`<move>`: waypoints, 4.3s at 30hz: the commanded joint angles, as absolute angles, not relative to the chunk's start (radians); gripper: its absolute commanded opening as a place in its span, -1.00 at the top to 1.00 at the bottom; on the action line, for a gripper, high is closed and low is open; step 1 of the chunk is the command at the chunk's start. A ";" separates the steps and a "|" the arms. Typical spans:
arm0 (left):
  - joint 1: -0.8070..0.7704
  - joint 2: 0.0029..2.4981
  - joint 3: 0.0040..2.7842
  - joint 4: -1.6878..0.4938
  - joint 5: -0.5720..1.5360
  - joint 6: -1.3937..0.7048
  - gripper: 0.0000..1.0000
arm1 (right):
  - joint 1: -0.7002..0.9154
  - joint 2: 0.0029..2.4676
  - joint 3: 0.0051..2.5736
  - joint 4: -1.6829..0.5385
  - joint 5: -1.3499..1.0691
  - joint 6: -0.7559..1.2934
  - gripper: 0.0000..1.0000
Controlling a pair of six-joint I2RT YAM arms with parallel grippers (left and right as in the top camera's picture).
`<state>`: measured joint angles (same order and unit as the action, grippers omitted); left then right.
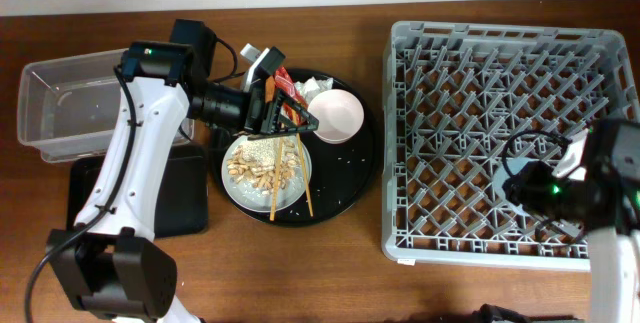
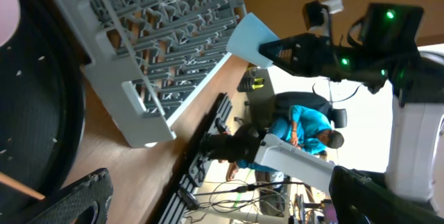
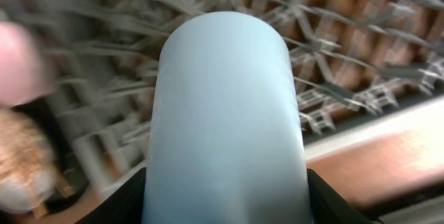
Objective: Sort waste into correct bins and load items into the dishwasher rack
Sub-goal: 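Lower the blue cup into the dish rack and release, then grasp the pink bowl with the right gripper, then place the pink bowl upright in the rack's back row, then grasp the wooden chopsticks on the plate with the right gripper, then carry the chopsticks to the rack and drop them in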
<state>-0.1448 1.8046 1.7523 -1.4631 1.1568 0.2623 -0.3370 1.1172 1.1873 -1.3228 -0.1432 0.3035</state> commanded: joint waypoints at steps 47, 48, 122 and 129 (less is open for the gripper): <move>-0.147 1.224 1.850 -1.456 -0.218 -0.321 -0.98 | 0.411 1.686 1.642 -0.931 0.332 0.419 0.92; -0.147 1.224 1.850 -1.456 -0.217 -0.321 -0.98 | 0.411 1.626 1.642 -0.993 0.574 0.421 0.92; -0.147 1.224 1.850 -1.457 -0.217 -0.321 -0.98 | 0.575 1.935 1.683 -1.048 0.052 0.379 -0.06; -0.147 1.224 1.850 -1.457 -0.217 -0.321 -0.98 | 0.813 2.167 1.682 -0.794 -0.082 0.529 0.23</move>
